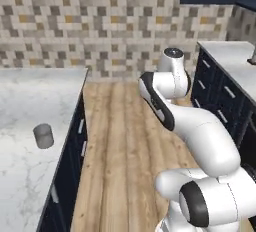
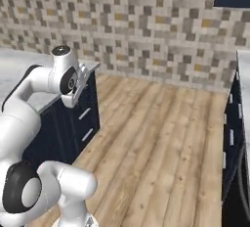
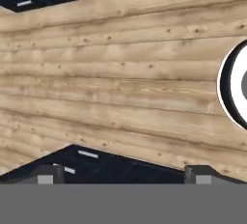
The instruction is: Move the glass cup from next to the sink to the open cabinet. Then, move the bowl with the lemon to the fridge to clear the area for faucet cleaning.
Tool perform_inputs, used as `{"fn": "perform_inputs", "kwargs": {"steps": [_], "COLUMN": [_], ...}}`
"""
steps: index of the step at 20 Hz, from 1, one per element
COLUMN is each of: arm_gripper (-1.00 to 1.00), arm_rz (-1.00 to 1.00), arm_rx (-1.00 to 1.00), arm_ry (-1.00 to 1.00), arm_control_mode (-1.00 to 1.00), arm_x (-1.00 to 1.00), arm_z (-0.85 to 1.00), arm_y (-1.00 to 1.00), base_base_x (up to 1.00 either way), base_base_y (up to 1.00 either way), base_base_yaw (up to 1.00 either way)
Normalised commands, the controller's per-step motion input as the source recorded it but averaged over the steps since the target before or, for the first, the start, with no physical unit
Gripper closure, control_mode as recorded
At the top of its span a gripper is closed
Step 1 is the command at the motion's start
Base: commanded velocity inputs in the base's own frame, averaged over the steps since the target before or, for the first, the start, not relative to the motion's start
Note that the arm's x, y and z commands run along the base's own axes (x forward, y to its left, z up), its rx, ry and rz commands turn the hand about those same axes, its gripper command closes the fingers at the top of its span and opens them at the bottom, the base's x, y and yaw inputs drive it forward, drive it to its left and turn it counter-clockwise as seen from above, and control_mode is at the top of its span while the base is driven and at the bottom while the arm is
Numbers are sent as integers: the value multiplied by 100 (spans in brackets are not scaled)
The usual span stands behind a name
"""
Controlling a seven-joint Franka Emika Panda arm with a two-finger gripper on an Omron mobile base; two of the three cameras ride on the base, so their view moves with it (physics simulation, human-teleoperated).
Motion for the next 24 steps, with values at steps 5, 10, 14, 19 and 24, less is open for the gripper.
{"fn": "perform_inputs", "kwargs": {"steps": [5,10,14,19,24], "arm_gripper": [-100,-100,-100,-100,-100], "arm_rz": [0,0,0,0,0], "arm_rx": [0,0,0,0,0], "arm_ry": [0,0,0,0,0], "arm_control_mode": [100,100,100,100,100], "arm_x": [0,0,0,0,0], "arm_z": [0,0,0,0,0], "arm_y": [0,0,0,0,0], "base_base_x": [13,16,38,50,53], "base_base_y": [0,-18,-57,-88,-86], "base_base_yaw": [89,78,59,42,39]}}
